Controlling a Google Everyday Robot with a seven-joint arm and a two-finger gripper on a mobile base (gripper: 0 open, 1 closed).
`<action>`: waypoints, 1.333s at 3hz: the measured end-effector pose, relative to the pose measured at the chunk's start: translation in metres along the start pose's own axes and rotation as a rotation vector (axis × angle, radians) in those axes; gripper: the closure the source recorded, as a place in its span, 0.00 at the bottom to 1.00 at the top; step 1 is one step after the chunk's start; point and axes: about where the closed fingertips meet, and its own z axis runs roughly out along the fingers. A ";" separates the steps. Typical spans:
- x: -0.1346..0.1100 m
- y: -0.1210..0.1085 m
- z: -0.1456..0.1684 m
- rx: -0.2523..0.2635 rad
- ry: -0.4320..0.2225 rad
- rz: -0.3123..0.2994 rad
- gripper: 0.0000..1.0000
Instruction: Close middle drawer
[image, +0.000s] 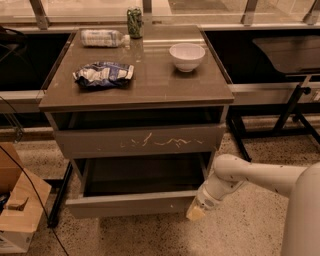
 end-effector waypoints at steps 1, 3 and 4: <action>0.000 0.000 0.000 0.000 0.000 0.000 1.00; -0.044 -0.026 0.012 0.052 -0.085 -0.096 1.00; -0.067 -0.044 0.024 0.059 -0.119 -0.145 1.00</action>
Offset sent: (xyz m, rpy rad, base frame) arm 0.0364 0.0295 -0.0051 0.0776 -0.1107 0.0164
